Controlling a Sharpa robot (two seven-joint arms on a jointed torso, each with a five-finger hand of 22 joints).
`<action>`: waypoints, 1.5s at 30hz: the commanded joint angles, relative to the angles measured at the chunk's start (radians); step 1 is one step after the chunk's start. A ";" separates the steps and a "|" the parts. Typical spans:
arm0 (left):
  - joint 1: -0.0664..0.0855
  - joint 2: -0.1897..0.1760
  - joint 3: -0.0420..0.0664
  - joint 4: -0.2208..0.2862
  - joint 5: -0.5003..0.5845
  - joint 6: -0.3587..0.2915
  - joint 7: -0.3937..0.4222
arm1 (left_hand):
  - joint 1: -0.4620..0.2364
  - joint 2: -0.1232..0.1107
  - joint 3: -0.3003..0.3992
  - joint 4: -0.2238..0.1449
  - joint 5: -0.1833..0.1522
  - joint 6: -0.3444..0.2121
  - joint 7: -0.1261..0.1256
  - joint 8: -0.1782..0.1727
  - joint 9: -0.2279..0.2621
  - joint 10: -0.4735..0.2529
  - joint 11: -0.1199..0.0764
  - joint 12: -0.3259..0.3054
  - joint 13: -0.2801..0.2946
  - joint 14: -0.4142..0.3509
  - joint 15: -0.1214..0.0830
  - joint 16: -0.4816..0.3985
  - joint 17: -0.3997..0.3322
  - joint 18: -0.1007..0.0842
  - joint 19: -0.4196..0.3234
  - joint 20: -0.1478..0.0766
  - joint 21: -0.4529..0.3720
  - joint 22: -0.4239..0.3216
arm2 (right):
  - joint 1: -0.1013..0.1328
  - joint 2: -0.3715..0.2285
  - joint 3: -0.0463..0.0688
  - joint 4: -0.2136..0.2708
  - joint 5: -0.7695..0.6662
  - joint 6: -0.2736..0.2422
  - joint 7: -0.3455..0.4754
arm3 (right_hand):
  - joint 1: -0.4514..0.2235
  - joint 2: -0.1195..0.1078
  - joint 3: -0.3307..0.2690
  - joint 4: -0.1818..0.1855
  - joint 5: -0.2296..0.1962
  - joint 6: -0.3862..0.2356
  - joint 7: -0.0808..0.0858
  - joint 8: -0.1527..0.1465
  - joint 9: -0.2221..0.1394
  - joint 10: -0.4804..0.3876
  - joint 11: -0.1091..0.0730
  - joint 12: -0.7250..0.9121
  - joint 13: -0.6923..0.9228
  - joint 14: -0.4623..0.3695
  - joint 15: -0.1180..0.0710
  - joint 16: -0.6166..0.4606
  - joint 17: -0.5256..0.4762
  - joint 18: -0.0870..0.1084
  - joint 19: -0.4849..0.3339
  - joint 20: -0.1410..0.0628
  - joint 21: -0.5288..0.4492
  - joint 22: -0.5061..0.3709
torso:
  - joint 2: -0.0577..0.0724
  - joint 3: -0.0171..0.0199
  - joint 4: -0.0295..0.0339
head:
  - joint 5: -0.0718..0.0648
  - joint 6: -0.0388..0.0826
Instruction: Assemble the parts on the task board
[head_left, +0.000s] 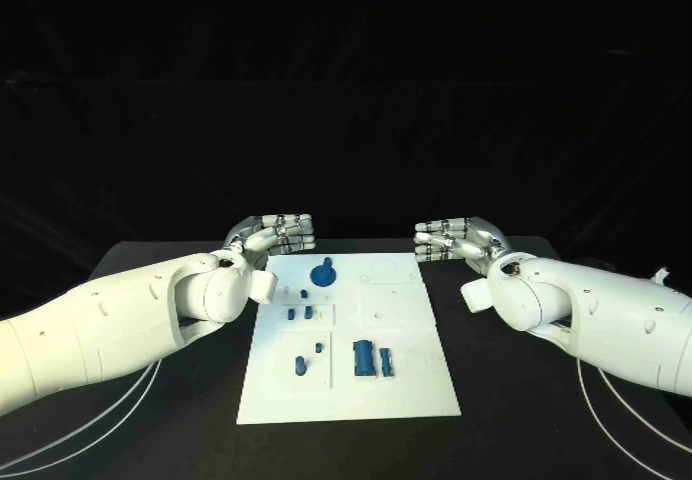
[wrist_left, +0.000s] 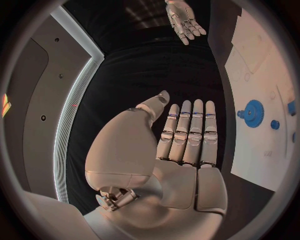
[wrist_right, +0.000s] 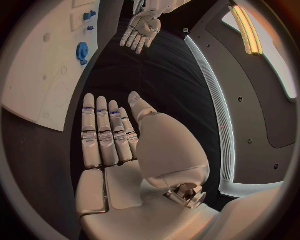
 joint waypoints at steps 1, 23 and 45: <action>-0.003 -0.001 0.001 0.009 -0.003 -0.013 0.005 | -0.408 0.099 -0.127 0.022 -0.041 -0.309 -0.046 -0.069 -0.053 -0.334 -0.047 -0.098 -0.050 -0.300 -0.039 -0.058 -0.074 -0.054 -0.260 -0.076 -0.051 -0.150 | -0.003 -0.002 0.001 0.013 0.003 -0.017 0.004 | -0.436 -0.026 -0.043 0.044 -0.065 -0.294 -0.055 -0.051 -0.050 -0.345 -0.042 -0.053 -0.050 -0.348 -0.098 -0.052 -0.044 -0.053 -0.325 -0.064 -0.044 -0.068 | -0.002 0.0014 0.0044 | -0.003 0.005; -0.105 -0.015 0.031 0.232 -0.056 -0.452 0.197 | -0.911 0.099 -0.283 0.022 -0.041 -0.693 -0.142 -0.069 -0.053 -0.746 -0.144 -0.098 -0.050 -0.671 -0.119 -0.177 -0.225 -0.180 -0.582 -0.232 -0.051 -0.336 | -0.083 -0.043 0.028 0.296 0.207 -0.464 0.223 | -0.973 -0.026 -0.128 0.044 -0.065 -0.657 -0.170 -0.051 -0.153 -0.770 -0.130 -0.053 -0.050 -0.778 -0.098 -0.052 -0.135 -0.177 -0.726 -0.197 -0.135 -0.068 | -0.052 0.0229 0.0561 | -0.029 0.102; -0.107 -0.015 0.032 0.237 -0.057 -0.462 0.201 | -1.114 0.099 -0.387 0.022 -0.041 -0.848 -0.142 -0.069 -0.053 -0.913 -0.144 -0.098 -0.050 -0.821 -0.119 -0.177 -0.225 -0.180 -0.712 -0.232 -0.051 -0.461 | -0.085 -0.044 0.029 0.303 0.212 -0.477 0.229 | -1.190 -0.026 -0.128 0.044 -0.065 -0.804 -0.170 -0.051 -0.153 -0.944 -0.130 -0.053 -0.050 -0.953 -0.098 -0.052 -0.135 -0.177 -0.889 -0.197 -0.135 -0.068 | -0.052 0.0229 0.0561 | -0.029 0.102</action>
